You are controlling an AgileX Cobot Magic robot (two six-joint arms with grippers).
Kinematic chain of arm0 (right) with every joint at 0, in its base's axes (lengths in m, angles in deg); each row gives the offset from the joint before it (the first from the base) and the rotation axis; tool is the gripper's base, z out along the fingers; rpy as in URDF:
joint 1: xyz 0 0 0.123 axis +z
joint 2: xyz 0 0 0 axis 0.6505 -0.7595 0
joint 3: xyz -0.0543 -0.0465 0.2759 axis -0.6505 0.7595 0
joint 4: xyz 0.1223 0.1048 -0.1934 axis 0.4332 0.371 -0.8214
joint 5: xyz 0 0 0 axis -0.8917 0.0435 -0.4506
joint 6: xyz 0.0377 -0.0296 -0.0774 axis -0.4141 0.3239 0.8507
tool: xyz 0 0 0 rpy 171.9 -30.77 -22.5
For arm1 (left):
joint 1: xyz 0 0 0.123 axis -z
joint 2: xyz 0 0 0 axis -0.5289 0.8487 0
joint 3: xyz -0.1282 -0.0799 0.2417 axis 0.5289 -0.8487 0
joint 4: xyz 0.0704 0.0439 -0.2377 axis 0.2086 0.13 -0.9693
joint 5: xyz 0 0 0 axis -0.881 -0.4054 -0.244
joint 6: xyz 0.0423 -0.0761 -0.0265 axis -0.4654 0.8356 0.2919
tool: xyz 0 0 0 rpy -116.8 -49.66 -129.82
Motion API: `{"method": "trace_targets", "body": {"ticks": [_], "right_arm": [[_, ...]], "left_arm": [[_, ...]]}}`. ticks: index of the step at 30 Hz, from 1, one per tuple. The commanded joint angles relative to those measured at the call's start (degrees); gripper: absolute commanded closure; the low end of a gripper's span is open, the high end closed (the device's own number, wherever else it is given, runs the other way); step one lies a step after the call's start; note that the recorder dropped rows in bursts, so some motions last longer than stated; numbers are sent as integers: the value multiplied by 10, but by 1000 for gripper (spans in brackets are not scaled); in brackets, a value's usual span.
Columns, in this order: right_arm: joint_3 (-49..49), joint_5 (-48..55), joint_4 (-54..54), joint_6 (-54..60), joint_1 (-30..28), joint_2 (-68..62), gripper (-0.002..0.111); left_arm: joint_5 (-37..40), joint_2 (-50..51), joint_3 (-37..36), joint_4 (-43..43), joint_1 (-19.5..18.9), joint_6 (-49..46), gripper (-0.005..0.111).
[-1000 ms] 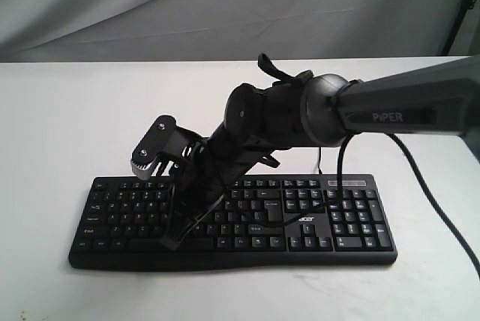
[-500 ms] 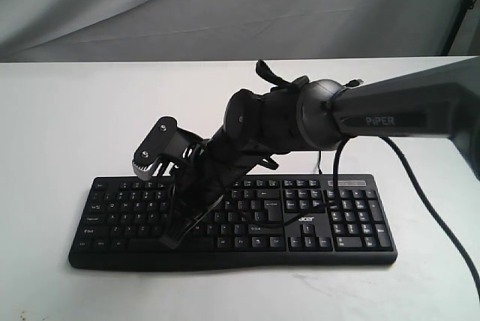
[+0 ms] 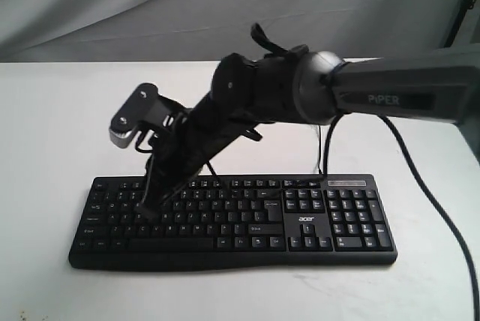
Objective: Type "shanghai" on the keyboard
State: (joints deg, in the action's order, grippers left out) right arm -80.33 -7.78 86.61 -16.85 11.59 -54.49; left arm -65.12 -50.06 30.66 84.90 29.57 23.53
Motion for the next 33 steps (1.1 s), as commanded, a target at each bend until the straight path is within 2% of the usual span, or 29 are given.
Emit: {"method": "trace_targets", "body": {"ticks": [1, 7, 33], "right_arm": [[-133, 70, -37, -46, 34, -74, 108], [-223, 123, -49, -64, 50, -142, 108], [-223, 115, -77, -75, 56, -154, 108]], "left_arm": [[-3, -1, -1, -1, 4, 2, 107], [-3, -1, -1, -1, 4, 2, 107], [-3, -1, -1, -1, 4, 2, 107]]}}
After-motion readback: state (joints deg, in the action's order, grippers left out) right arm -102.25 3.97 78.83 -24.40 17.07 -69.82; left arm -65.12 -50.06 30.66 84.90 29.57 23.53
